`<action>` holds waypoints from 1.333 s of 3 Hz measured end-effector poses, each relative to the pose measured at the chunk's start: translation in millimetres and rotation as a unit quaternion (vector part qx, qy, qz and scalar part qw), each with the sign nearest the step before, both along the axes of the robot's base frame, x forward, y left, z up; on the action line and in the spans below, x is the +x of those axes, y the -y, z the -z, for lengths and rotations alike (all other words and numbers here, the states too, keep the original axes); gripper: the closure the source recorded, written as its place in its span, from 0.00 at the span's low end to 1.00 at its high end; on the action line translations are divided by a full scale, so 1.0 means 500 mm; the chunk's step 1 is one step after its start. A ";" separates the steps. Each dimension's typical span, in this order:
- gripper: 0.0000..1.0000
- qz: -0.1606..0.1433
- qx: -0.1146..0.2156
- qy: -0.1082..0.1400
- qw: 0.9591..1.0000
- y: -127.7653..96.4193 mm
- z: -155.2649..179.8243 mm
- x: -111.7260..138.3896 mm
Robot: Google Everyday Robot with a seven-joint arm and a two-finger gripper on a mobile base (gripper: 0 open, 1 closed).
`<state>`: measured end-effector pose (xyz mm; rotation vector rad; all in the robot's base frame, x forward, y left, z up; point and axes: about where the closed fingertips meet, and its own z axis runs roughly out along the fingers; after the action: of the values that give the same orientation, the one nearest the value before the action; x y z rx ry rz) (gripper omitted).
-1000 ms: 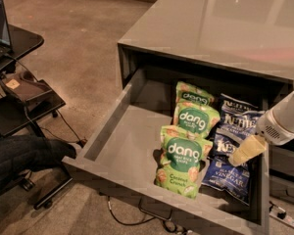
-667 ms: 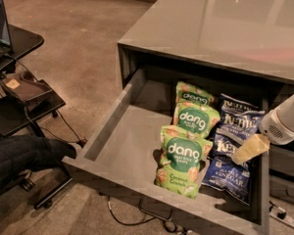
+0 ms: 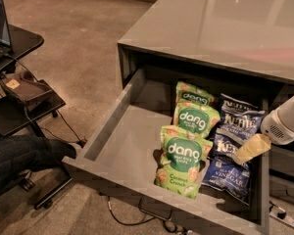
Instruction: Pick blue chip bag from top drawer and place on counter
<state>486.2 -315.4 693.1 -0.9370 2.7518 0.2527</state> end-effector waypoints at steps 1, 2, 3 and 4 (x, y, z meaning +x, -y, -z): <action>0.00 0.000 0.000 0.000 1.000 0.000 0.000 0.000; 0.00 0.003 0.010 -0.008 1.000 0.000 0.019 -0.001; 0.00 0.009 0.032 -0.030 0.999 -0.007 0.067 -0.010; 0.00 0.011 0.040 -0.037 0.998 -0.009 0.081 -0.009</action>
Offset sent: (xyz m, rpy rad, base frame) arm -0.0006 -0.0013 -0.0189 0.0479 0.0335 -0.0175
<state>481.6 -310.7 652.7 -0.8933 2.7948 0.3978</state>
